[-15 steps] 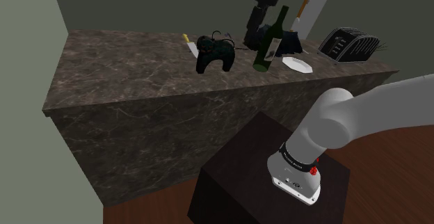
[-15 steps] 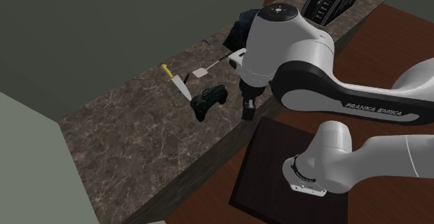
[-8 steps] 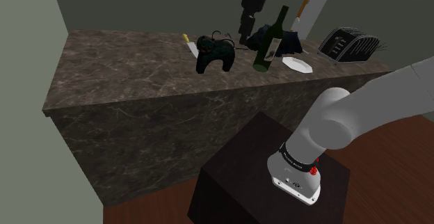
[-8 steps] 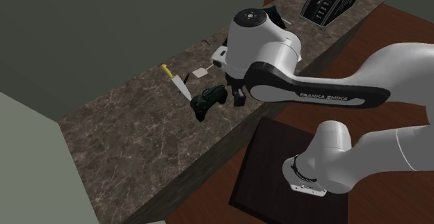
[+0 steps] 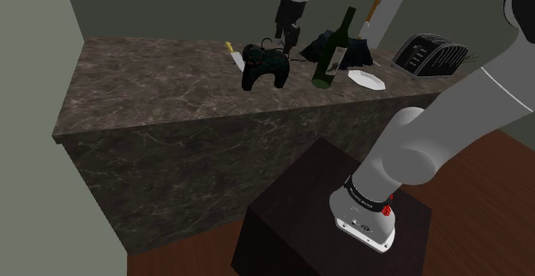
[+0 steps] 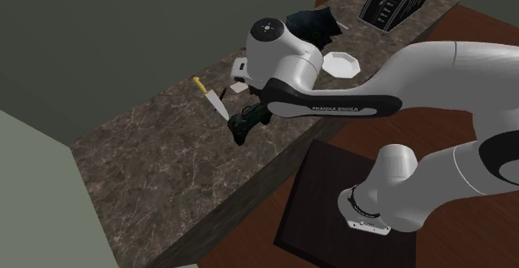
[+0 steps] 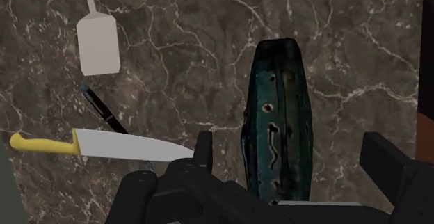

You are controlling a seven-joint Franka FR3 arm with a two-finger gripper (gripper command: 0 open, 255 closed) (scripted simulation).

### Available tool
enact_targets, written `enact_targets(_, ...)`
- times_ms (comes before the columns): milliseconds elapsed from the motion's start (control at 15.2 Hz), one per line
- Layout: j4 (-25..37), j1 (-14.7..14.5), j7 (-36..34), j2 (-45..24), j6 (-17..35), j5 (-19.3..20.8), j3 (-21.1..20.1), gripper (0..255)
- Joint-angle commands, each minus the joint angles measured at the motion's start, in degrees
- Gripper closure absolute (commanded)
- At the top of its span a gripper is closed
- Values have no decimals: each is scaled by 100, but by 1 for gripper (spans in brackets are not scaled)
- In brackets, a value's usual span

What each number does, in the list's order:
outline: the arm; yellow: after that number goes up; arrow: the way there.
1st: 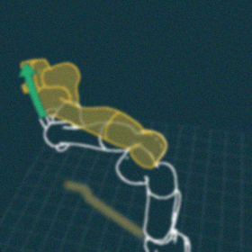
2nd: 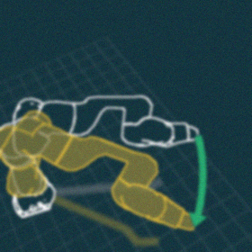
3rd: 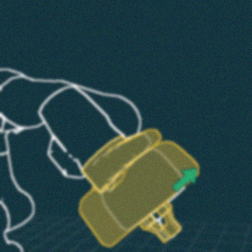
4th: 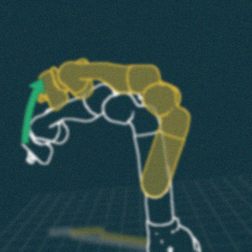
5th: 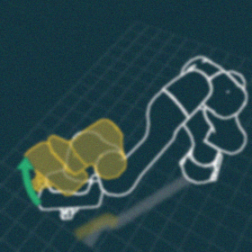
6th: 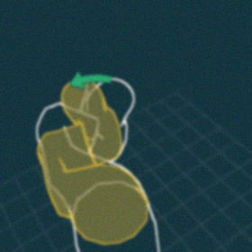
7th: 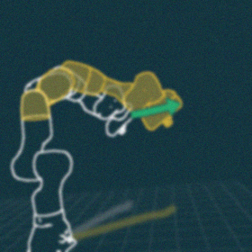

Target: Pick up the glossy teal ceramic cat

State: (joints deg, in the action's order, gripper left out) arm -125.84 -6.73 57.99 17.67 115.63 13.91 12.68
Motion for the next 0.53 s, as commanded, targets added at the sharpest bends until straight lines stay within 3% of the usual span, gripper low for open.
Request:
enact_targets(0, -65, -13, 101, -111, 206, 38, 24, 0)
enact_targets(462, -404, 3, 35, -210, 639, 79, 55, 0)
